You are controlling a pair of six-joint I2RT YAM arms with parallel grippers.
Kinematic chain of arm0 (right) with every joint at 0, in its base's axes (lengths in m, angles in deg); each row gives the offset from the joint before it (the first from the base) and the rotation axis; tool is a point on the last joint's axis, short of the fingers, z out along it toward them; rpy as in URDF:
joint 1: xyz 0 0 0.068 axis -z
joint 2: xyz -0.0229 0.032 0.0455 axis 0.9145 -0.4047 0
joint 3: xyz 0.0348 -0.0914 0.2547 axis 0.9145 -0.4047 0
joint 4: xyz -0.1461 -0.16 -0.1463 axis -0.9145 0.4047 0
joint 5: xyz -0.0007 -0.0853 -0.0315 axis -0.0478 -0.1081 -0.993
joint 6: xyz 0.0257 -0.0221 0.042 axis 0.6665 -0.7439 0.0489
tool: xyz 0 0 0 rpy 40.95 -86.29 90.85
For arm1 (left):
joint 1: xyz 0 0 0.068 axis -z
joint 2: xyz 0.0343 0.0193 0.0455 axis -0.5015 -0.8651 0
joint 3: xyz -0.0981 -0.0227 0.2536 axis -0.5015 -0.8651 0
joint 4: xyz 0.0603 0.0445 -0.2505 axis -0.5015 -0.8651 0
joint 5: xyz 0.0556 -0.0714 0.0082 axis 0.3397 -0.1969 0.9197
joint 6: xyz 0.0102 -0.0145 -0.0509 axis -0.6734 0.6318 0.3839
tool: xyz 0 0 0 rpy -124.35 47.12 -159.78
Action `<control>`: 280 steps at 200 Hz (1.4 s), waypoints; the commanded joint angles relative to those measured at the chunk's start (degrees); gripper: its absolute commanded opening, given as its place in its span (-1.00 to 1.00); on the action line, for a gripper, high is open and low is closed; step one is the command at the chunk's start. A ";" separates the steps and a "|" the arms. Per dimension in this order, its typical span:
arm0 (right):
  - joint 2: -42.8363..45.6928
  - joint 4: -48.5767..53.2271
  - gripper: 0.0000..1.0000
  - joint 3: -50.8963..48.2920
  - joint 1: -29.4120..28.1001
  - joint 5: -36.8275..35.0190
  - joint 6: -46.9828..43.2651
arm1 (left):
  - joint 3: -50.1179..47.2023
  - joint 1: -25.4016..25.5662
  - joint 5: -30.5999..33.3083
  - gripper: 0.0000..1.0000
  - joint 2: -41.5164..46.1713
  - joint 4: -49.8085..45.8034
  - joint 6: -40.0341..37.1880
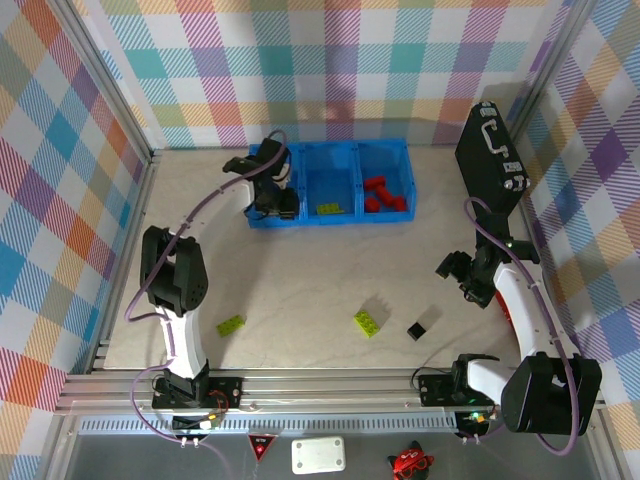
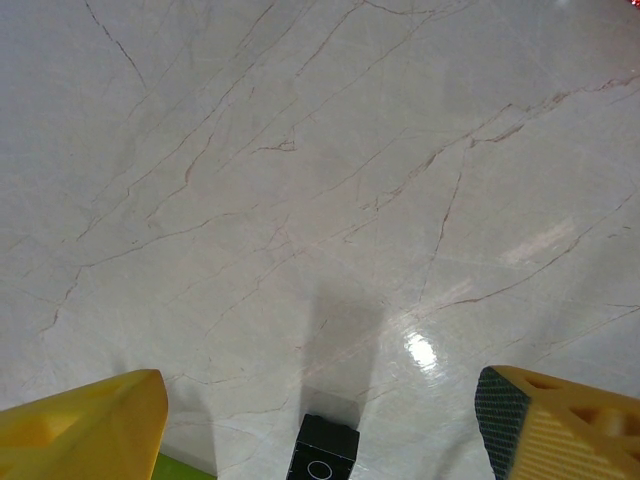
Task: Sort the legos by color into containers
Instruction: Place the lego in the container.
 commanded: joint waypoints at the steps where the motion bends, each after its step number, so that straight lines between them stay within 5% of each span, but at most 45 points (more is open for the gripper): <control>1: 0.92 0.36 0.63 -0.51 0.57 1.24 -1.36 | 1.46 -2.54 -5.35 -0.31 -1.14 1.67 1.39; 66: 0.75 -0.26 0.63 -0.80 0.55 1.99 -1.70 | 7.99 -6.42 -11.97 -0.31 -9.45 3.27 3.49; 179: 0.58 -0.84 0.63 -1.06 0.56 1.91 -1.88 | 14.33 -7.87 -10.94 -0.27 -20.78 3.79 4.80; 280: 0.31 -2.77 0.62 -1.15 0.48 6.11 -4.00 | 14.19 -7.96 -10.96 -0.09 -18.81 3.57 4.97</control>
